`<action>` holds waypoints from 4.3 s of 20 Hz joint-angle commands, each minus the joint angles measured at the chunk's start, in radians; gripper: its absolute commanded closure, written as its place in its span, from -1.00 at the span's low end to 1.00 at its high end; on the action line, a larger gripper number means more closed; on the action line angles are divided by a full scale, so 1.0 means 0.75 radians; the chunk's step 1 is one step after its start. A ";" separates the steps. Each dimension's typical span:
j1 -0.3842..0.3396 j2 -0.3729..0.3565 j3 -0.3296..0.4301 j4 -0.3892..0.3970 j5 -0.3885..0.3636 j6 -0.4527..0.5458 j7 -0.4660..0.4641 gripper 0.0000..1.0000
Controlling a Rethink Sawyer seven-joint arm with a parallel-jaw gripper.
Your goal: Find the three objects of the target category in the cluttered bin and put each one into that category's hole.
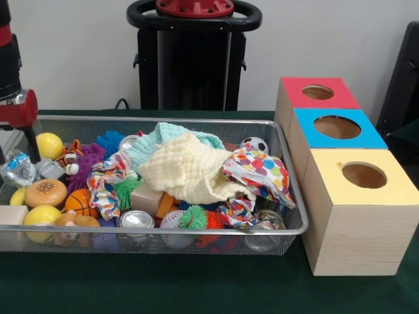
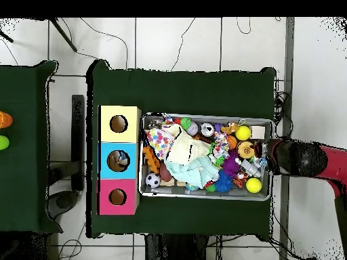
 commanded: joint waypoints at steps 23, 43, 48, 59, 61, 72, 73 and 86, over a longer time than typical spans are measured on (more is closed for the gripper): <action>-0.071 0.075 0.000 0.164 -0.102 -0.083 -0.330 -1.00; -0.107 0.118 0.045 0.062 -0.120 -0.024 -0.481 -1.00; -0.113 0.132 0.054 0.023 -0.117 0.002 -0.531 -1.00; -0.065 0.073 0.013 0.168 -0.117 -0.100 -0.291 -1.00; -0.059 0.068 0.005 0.190 -0.120 -0.121 -0.254 -1.00; -0.035 0.018 -0.016 0.231 -0.082 -0.126 -0.196 -1.00; -0.048 0.027 -0.009 0.207 -0.077 -0.105 -0.241 -1.00; -0.079 0.162 0.033 -0.031 -0.074 0.027 -0.524 -1.00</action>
